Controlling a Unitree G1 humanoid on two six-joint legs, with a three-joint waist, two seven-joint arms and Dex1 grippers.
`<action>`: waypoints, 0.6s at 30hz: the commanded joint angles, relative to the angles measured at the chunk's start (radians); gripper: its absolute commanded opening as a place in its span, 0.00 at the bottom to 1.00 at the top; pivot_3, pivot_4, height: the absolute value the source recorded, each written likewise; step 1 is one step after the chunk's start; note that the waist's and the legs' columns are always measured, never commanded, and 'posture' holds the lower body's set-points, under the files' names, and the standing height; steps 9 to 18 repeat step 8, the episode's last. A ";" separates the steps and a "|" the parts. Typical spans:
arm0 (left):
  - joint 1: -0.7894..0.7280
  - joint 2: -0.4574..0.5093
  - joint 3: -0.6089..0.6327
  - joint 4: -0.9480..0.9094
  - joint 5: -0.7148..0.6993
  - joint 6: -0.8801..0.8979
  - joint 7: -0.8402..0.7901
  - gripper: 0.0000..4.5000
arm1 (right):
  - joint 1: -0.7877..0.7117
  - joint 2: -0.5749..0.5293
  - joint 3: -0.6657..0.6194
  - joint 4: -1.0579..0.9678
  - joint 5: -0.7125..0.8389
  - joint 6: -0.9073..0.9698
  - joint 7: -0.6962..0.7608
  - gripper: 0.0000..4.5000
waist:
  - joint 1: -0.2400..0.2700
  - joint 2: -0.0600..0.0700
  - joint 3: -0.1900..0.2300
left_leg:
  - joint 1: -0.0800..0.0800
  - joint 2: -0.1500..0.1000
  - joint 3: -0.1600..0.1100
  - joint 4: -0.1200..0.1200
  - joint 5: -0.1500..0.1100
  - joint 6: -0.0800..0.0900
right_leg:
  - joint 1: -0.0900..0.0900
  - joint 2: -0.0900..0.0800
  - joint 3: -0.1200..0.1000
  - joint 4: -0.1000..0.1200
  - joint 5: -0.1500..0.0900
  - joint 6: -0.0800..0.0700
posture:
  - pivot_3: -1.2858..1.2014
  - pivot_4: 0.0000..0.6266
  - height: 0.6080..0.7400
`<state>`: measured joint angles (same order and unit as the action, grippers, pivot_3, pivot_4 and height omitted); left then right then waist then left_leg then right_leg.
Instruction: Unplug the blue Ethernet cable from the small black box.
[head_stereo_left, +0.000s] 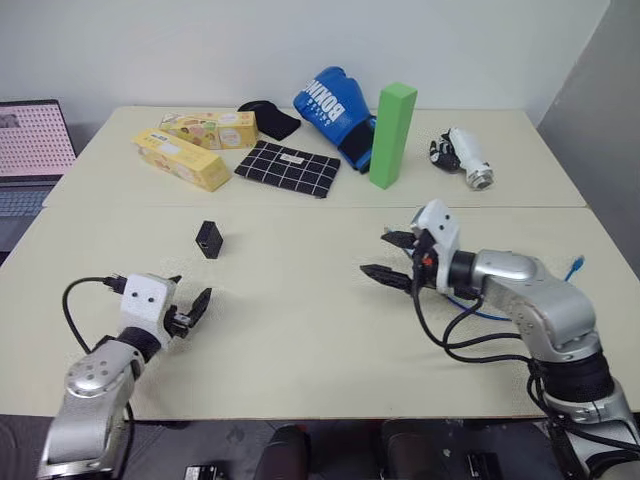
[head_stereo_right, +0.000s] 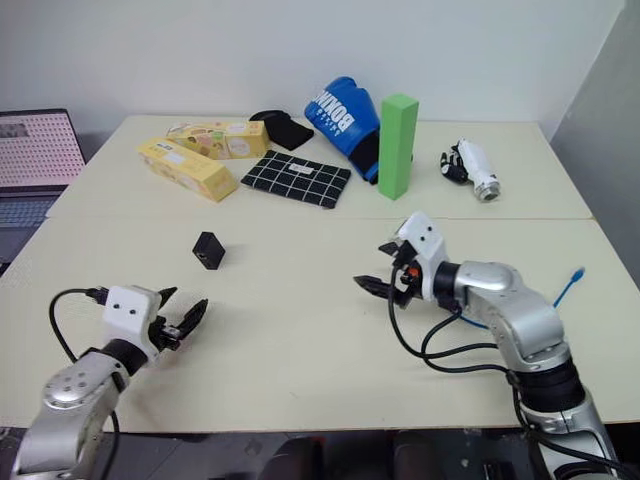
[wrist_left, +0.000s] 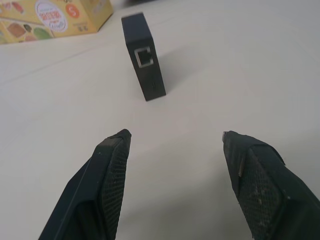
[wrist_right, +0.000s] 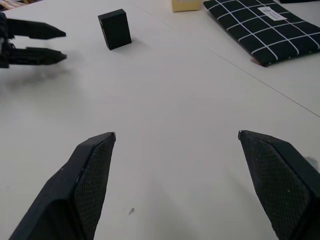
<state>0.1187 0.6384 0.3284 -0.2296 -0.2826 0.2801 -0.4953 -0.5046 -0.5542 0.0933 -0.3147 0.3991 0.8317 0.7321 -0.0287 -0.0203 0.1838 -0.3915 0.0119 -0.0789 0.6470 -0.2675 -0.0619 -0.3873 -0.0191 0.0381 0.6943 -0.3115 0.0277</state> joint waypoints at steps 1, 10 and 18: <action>0.002 0.087 0.089 -0.071 -0.081 0.054 -0.101 0.69 | 0.001 -0.079 -0.075 0.029 0.001 -0.036 0.037 0.92 | -0.001 0.000 0.000 | 0.000 0.000 0.000 0.000 0.000 0.000 | 0.000 0.000 0.000 0.000 0.000 0.000 | 0.52 0.24 1.00; -0.051 0.217 0.155 -0.017 -0.179 0.146 -0.248 0.69 | 0.015 -0.172 -0.109 0.029 0.036 -0.034 0.101 0.92 | -0.004 0.000 0.000 | 0.000 0.000 0.002 -0.001 0.000 0.000 | -0.001 0.001 0.000 -0.001 0.000 0.000 | 0.52 0.24 1.00; -0.051 0.217 0.155 -0.017 -0.179 0.146 -0.248 0.69 | 0.015 -0.172 -0.109 0.029 0.036 -0.034 0.101 0.92 | -0.004 0.000 0.000 | 0.000 0.000 0.002 -0.001 0.000 0.000 | -0.001 0.001 0.000 -0.001 0.000 0.000 | 0.52 0.24 1.00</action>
